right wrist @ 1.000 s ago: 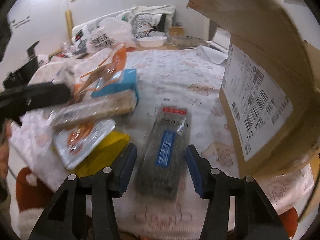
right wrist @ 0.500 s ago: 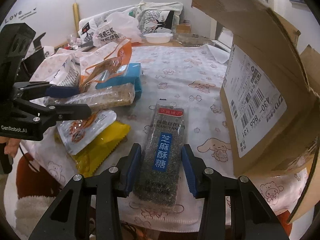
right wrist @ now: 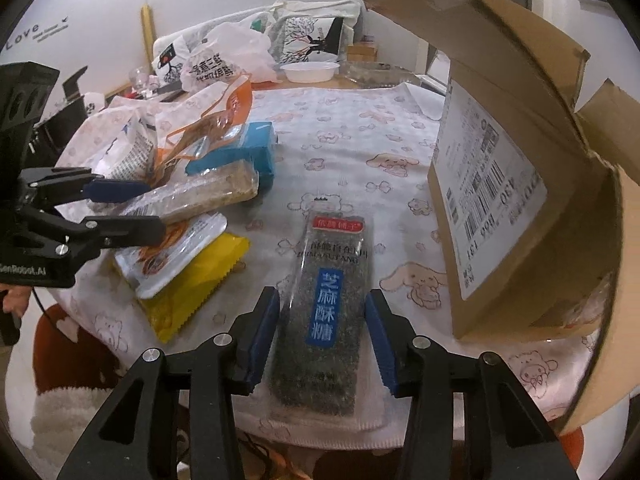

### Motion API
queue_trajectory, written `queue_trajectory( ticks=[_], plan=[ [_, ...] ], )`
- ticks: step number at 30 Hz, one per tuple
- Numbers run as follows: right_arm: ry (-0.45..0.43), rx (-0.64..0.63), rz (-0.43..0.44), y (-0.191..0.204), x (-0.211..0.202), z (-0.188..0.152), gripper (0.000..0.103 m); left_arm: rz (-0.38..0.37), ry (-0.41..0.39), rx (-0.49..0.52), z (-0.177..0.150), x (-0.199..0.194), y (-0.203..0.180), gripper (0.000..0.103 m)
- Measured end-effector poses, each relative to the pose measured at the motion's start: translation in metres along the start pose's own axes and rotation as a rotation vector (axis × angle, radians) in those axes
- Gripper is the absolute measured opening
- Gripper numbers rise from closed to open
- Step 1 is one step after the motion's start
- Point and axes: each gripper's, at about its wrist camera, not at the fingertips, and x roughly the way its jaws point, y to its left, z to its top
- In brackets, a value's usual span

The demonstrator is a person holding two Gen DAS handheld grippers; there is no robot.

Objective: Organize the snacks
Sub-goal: 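Grasp the dark sesame-candy bar with the right gripper while the left gripper grasps the clear granola bar, then carry both bars into the cardboard box and open both grippers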

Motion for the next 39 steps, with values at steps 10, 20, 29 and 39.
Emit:
queue_trajectory(
  ticks=[10,20,29,39],
  plan=[
    [-0.033,0.002,-0.069,0.006,0.007,0.005,0.035,-0.001,-0.023,0.026,0.003,0.004,-0.008,0.045],
    [-0.086,-0.021,-0.021,0.018,-0.019,0.007,0.035,-0.006,-0.062,0.012,-0.005,-0.016,-0.008,0.043],
    [-0.144,-0.073,0.001,0.039,-0.05,0.012,0.035,0.01,-0.112,-0.001,-0.019,-0.048,-0.007,0.038],
    [-0.091,-0.076,-0.004,0.038,-0.032,0.004,0.035,0.022,-0.098,-0.011,-0.032,-0.019,-0.003,0.04]
  ],
)
